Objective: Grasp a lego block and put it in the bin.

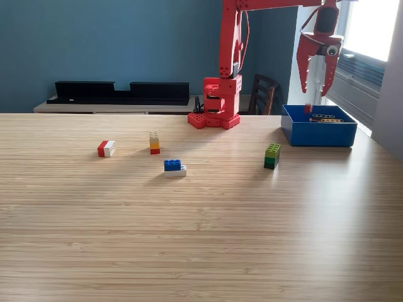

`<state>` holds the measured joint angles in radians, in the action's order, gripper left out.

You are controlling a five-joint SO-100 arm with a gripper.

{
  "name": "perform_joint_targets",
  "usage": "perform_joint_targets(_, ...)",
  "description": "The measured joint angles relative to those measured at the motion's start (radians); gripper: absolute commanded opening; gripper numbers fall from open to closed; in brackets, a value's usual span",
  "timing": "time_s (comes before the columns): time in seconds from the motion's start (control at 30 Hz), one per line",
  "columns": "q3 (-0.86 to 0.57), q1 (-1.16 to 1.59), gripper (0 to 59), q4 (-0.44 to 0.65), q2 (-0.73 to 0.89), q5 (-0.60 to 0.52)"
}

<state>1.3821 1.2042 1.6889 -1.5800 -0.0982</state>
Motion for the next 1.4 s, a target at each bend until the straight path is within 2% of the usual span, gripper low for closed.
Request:
perform_joint_targets(0.07,0.0,0.006,50.4,0.0,0.0,0.006)
perform_joint_targets(0.17,0.0,0.009,46.1,0.0,0.0,0.008)
perform_joint_targets(0.43,-0.018,-0.057,27.9,0.0,0.0,-0.043)
perform_joint_targets(0.5,-0.035,-0.107,25.9,0.0,0.0,-0.058)
perform_joint_targets(0.7,-0.11,-0.367,26.0,0.0,0.0,-0.058)
perform_joint_targets(0.97,-0.172,-0.684,28.5,0.0,0.0,0.015)
perform_joint_targets(1.4,-0.14,-0.81,29.5,0.0,-0.003,0.075)
